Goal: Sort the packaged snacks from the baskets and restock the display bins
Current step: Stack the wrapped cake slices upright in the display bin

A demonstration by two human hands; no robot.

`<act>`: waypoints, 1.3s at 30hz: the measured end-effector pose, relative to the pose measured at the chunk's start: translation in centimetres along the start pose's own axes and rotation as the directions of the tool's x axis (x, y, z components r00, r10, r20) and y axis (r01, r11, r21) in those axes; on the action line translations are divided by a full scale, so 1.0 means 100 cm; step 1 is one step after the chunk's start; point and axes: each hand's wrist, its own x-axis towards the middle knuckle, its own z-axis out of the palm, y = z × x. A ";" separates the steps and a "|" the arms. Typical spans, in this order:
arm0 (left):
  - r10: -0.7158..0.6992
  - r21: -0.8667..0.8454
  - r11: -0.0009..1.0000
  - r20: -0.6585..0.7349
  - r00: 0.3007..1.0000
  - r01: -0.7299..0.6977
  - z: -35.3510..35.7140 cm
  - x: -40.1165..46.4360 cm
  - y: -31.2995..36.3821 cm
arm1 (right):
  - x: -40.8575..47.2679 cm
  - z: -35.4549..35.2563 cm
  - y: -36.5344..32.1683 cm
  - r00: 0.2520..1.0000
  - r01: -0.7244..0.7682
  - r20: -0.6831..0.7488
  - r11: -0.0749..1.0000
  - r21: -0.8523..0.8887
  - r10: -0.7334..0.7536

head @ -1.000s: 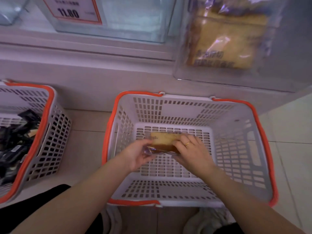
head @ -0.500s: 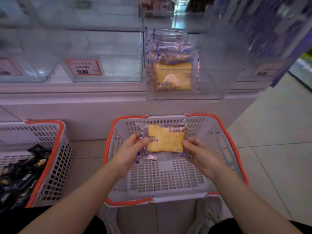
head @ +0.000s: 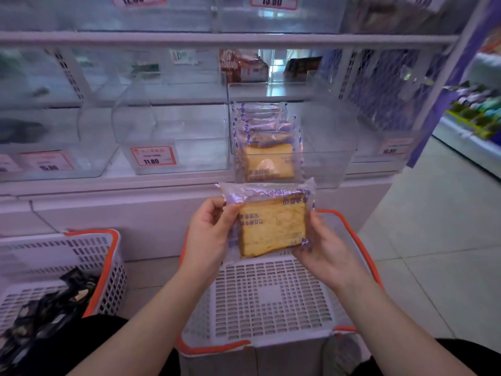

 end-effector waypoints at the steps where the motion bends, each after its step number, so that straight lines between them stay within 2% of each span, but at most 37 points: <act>1: 0.025 0.007 1.000 -0.017 1.000 -0.025 0.003 0.000 0.002 | -0.001 0.002 0.001 1.000 0.003 0.009 0.999 0.038 -0.003; 4: 0.088 0.040 0.996 -0.081 0.993 -0.085 0.012 0.004 0.008 | -0.005 0.010 -0.004 0.999 0.001 0.042 0.991 0.137 -0.007; 6: 0.108 0.077 0.992 -0.064 0.992 -0.103 0.015 0.010 0.013 | -0.005 0.011 -0.013 0.999 -0.006 0.044 0.986 0.164 -0.001; 8: 0.076 0.061 0.996 -0.065 0.995 -0.072 0.016 0.015 0.016 | -0.003 0.012 -0.025 1.000 -0.023 -0.014 0.991 0.134 0.026; 10: -0.022 -0.009 1.000 -0.115 0.993 0.021 0.016 0.020 0.014 | -0.002 0.014 -0.035 0.994 -0.037 -0.100 0.993 0.108 0.048; 12: -0.167 -0.098 0.983 -0.145 0.975 0.154 0.018 0.022 0.007 | 0.002 0.014 -0.040 0.982 0.049 -0.181 0.999 0.006 -0.047; 14: -0.223 -0.088 0.973 -0.131 0.966 0.213 0.018 0.025 0.003 | 0.005 0.019 -0.045 0.938 0.252 -0.187 0.944 -0.213 -0.293; 16: -0.114 0.044 0.991 -0.164 0.980 0.123 0.016 0.032 0.005 | 0.006 0.026 -0.055 0.849 0.448 -0.054 0.772 -0.451 -0.525; 18: 0.151 0.283 0.953 -0.136 0.979 -0.107 0.013 0.040 0.020 | 0.008 0.030 -0.071 0.775 0.541 0.169 0.500 -0.677 -0.609; 19: 0.302 0.417 0.870 -0.026 0.953 -0.264 0.014 0.046 0.030 | 0.008 0.033 -0.080 0.757 0.551 0.288 0.336 -0.764 -0.587; 20: 0.393 0.511 0.755 0.150 0.907 -0.411 0.018 0.051 0.042 | 0.008 0.038 -0.088 0.742 0.547 0.395 0.148 -0.824 -0.542; 21: 0.397 0.567 0.636 0.342 0.852 -0.524 0.025 0.056 0.053 | 0.009 0.044 -0.095 0.720 0.536 0.489 -0.053 -0.843 -0.492; 22: 0.318 0.613 0.512 0.515 0.796 -0.602 0.034 0.060 0.062 | 0.010 0.050 -0.100 0.695 0.528 0.571 -0.229 -0.818 -0.438; 23: 0.199 0.651 0.370 0.642 0.741 -0.663 0.043 0.064 0.069 | 0.011 0.057 -0.105 0.678 0.531 0.631 -0.341 -0.775 -0.378; 25: -0.012 0.677 0.109 0.733 0.680 -0.728 0.059 0.071 0.075 | 0.010 0.071 -0.113 0.683 0.527 0.670 -0.440 -0.727 -0.290; 26: -0.068 0.679 0.066 0.734 0.676 -0.731 0.065 0.074 0.076 | 0.009 0.078 -0.115 0.690 0.517 0.674 -0.472 -0.714 -0.264; 27: -0.084 0.680 0.097 0.734 0.674 -0.727 0.068 0.077 0.077 | 0.008 0.083 -0.117 0.685 0.511 0.684 -0.504 -0.696 -0.250; 28: -0.070 0.669 0.191 0.739 0.670 -0.718 0.070 0.081 0.077 | 0.007 0.086 -0.119 0.656 0.504 0.708 -0.545 -0.670 -0.262; 30: 0.031 0.636 0.412 0.706 0.708 -0.652 0.071 0.086 0.078 | 0.007 0.086 -0.121 0.525 0.435 0.753 -0.635 -0.639 -0.398; 31: 0.096 0.609 0.533 0.647 0.756 -0.588 0.071 0.089 0.079 | 0.007 0.083 -0.122 0.457 0.373 0.717 -0.619 -0.691 -0.526; 32: 0.138 0.565 0.661 0.556 0.820 -0.494 0.071 0.092 0.080 | 0.006 0.081 -0.124 0.412 0.331 0.630 -0.536 -0.777 -0.659; 33: 0.147 0.497 0.780 0.443 0.884 -0.379 0.072 0.095 0.081 | 0.005 0.077 -0.127 0.399 0.322 0.504 -0.397 -0.859 -0.766; 34: 0.123 0.411 0.874 0.331 0.936 -0.260 0.073 0.098 0.081 | 0.006 0.073 -0.129 0.427 0.323 0.354 -0.225 -0.919 -0.832; 36: 0.020 0.223 0.973 0.202 0.979 -0.066 0.075 0.107 0.080 | 0.011 0.063 -0.130 0.601 0.316 0.088 0.135 -0.939 -0.794; 38: -0.085 0.079 0.994 0.191 0.978 0.071 0.078 0.113 0.079 | 0.022 0.056 -0.126 0.799 0.355 0.009 0.459 -0.814 -0.602; 39: -0.119 0.062 0.992 0.209 0.971 0.109 0.079 0.116 0.077 | 0.028 0.054 -0.124 0.858 0.354 0.012 0.574 -0.738 -0.514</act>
